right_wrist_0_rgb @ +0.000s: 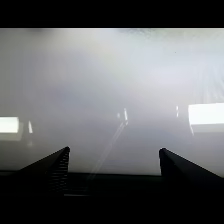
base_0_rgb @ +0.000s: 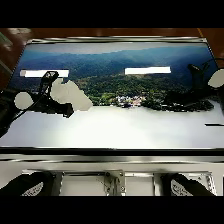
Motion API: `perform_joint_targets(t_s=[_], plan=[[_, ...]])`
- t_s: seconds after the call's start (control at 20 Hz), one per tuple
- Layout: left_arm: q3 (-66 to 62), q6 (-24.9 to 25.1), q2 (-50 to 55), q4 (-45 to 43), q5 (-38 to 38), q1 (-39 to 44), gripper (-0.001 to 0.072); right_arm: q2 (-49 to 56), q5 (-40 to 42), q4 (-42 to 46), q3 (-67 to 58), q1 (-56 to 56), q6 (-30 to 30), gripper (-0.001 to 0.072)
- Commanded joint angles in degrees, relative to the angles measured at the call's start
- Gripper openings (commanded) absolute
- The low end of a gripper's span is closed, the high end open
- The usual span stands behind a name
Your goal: Fold the shirts.
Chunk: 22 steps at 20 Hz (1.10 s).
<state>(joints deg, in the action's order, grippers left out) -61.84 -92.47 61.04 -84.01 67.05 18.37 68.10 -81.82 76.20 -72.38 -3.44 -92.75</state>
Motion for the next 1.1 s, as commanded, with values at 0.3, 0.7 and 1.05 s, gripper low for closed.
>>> perform_joint_targets(t_s=[0.3,0.7,1.05], plan=[[0.02,0.02,-0.04,-0.02,0.0,-0.02,0.0698,0.02,-0.02,-0.02,-0.04,0.04,-0.02,0.0681],[0.02,0.02,-0.04,-0.04,0.0,-0.02,0.0698,0.02,0.55,-0.04,-0.04,0.04,-0.02,0.0681],[0.04,0.02,0.0,1.29,-3.85,-0.02,0.0699,0.02,-0.57,-2.75,-0.04,0.07,-0.02,0.0681]])
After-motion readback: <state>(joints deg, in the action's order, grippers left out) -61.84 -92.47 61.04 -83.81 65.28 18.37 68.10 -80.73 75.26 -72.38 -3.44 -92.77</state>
